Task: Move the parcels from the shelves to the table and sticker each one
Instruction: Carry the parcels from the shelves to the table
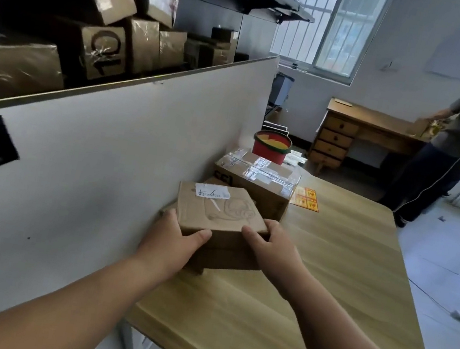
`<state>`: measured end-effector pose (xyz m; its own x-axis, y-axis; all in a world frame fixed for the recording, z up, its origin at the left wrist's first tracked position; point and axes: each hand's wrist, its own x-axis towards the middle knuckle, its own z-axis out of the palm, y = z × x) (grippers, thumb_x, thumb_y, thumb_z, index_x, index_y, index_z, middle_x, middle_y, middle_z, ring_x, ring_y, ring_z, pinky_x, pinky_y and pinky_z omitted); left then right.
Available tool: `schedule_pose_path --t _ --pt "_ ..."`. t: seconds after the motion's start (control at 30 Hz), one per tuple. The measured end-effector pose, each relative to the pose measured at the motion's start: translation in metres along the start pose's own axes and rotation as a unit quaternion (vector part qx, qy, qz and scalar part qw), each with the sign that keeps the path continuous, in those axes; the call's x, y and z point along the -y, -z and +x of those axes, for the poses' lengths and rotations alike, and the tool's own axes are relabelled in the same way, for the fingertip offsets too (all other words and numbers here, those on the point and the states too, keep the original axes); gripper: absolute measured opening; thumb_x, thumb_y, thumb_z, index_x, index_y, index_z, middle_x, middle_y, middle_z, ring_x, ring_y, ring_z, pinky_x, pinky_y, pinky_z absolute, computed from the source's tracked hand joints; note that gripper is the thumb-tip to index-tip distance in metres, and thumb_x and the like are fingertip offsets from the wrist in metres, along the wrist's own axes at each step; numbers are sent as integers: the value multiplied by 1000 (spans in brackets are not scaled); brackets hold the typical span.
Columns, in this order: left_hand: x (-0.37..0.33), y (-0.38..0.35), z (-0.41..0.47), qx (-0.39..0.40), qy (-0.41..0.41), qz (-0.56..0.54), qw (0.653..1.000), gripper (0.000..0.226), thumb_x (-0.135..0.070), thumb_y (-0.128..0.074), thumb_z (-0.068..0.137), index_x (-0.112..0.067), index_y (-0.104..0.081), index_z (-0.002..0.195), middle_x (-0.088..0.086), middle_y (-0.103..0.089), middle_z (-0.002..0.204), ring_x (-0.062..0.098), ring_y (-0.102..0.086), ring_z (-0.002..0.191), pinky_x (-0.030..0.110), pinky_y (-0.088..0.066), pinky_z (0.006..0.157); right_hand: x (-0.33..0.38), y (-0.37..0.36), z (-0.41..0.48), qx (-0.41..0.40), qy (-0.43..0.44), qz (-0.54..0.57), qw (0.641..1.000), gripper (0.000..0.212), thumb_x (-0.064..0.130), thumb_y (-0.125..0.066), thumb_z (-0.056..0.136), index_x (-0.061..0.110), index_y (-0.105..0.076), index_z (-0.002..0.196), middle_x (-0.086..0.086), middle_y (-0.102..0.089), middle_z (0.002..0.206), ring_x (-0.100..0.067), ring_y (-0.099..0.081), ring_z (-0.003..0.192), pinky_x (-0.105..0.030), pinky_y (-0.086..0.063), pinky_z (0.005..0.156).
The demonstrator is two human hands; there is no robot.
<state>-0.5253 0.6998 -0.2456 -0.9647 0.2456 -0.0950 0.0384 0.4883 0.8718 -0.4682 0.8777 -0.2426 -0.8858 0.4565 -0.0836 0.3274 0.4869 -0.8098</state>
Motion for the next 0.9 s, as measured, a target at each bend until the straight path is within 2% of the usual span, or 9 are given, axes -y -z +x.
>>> schedule_pose_path --t 0.13,0.2,0.33,0.47,0.53,0.6,0.67,0.77,0.9 --pt "3 -25 57 -31 30 25 999 61 -44 -71 77 -20 -45 127 0 -56 121 21 -54 111 39 -49 94 -13 4 76 62 8 22 998 55 42 -58 91 21 -41 139 7 -54 114 -12 -56 101 -27 -51 83" --pt "5 -40 84 -48 57 41 996 62 -46 -70 75 -21 -44 126 -1 -55 122 21 -53 111 41 -49 94 -22 5 118 94 17 17 995 53 42 -59 91 23 -42 138 9 -55 114 -9 -56 100 -29 -52 86" --pt "4 -71 137 -69 100 49 991 51 -30 -71 81 -19 -44 123 -3 -57 118 21 -54 110 31 -45 89 -41 5 197 150 33 -3 988 58 42 -66 85 28 -43 136 16 -55 112 -7 -55 102 -36 -51 94" --pt "1 -97 180 -97 107 69 987 45 -26 -70 82 -20 -47 119 -7 -59 109 18 -57 106 24 -41 81 -53 6 261 184 67 -89 976 73 31 -78 75 25 -40 137 15 -54 111 -8 -53 103 -27 -46 87" --pt "7 -111 196 -95 117 48 987 44 -25 -70 81 -21 -46 119 -6 -62 108 16 -60 101 28 -47 85 -56 3 289 178 82 -137 971 75 26 -80 73 25 -41 136 10 -54 114 -12 -53 105 -29 -47 88" --pt "11 -122 208 -79 134 36 987 43 -24 -67 83 -22 -43 118 -5 -62 110 10 -61 91 22 -49 79 -57 -1 312 172 100 -180 963 71 24 -80 72 26 -44 133 8 -57 112 -14 -54 103 -31 -47 86" --pt "16 -131 215 -58 142 35 988 55 -28 -66 84 -19 -37 130 -4 -58 123 11 -60 103 23 -50 88 -56 -3 329 162 113 -227 954 61 23 -77 73 27 -46 126 8 -56 105 -13 -53 94 -29 -44 77" --pt "16 -139 219 -4 135 60 989 77 -32 -63 88 -22 -18 149 -4 -42 145 16 -43 131 30 -37 108 -58 -6 343 121 130 -305 936 46 22 -66 82 24 -47 123 3 -56 110 -17 -50 89 -30 -42 72" --pt "18 -144 221 50 121 98 987 81 -34 -60 90 -21 -10 152 -2 -27 154 16 -28 140 27 -26 110 -67 -14 343 108 148 -318 930 44 10 -48 90 19 -46 133 -1 -48 134 -24 -48 117 -35 -41 91"
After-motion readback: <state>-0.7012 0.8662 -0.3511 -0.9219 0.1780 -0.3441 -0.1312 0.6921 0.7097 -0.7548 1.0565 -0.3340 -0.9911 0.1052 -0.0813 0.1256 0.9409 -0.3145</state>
